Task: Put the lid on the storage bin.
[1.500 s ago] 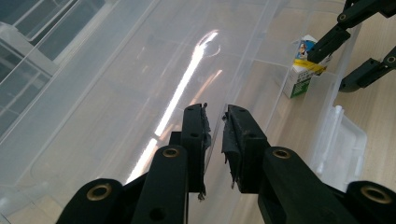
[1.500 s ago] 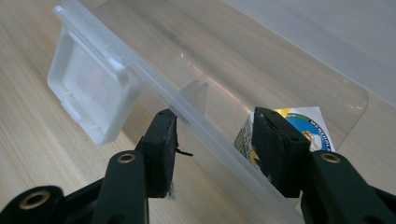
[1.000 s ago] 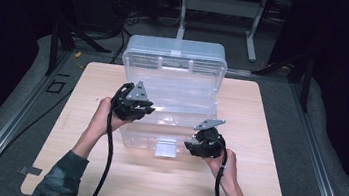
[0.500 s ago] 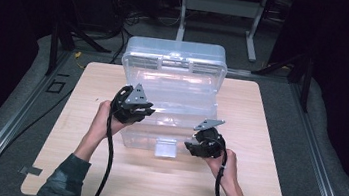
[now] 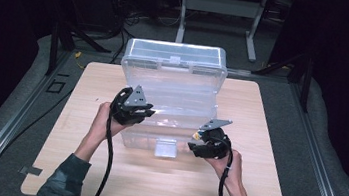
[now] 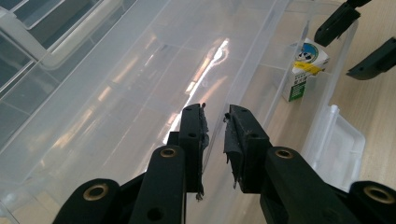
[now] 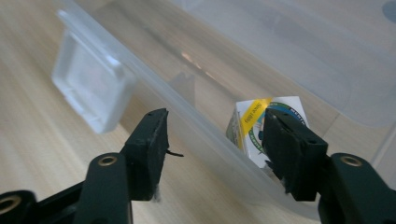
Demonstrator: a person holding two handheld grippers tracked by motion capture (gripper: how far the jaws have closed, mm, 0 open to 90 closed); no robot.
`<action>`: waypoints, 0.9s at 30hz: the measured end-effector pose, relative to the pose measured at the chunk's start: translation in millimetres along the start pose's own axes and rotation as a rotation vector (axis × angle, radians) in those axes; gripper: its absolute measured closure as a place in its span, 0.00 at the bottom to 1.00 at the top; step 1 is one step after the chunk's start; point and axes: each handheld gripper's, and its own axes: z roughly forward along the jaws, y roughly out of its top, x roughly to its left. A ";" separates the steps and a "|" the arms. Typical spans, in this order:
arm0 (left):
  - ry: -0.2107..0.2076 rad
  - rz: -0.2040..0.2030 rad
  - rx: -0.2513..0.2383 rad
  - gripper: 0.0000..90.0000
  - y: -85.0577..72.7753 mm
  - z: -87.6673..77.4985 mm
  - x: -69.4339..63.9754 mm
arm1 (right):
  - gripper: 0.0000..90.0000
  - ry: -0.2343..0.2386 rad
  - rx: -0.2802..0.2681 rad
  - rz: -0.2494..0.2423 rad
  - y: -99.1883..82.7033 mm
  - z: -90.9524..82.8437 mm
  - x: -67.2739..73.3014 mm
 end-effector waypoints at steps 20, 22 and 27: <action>0.000 -0.009 -0.006 0.85 -2.1 -1.3 -3.1 | 0.83 -0.063 -0.181 0.009 46.6 -64.8 -21.0; -0.001 -0.011 -0.007 0.85 -2.3 -1.3 -3.5 | 0.89 -0.033 -0.232 0.028 56.6 -63.5 -29.9; -0.007 -0.014 -0.010 0.85 -3.5 -1.6 -3.4 | 0.98 -0.090 -0.242 0.054 83.6 -63.1 -41.8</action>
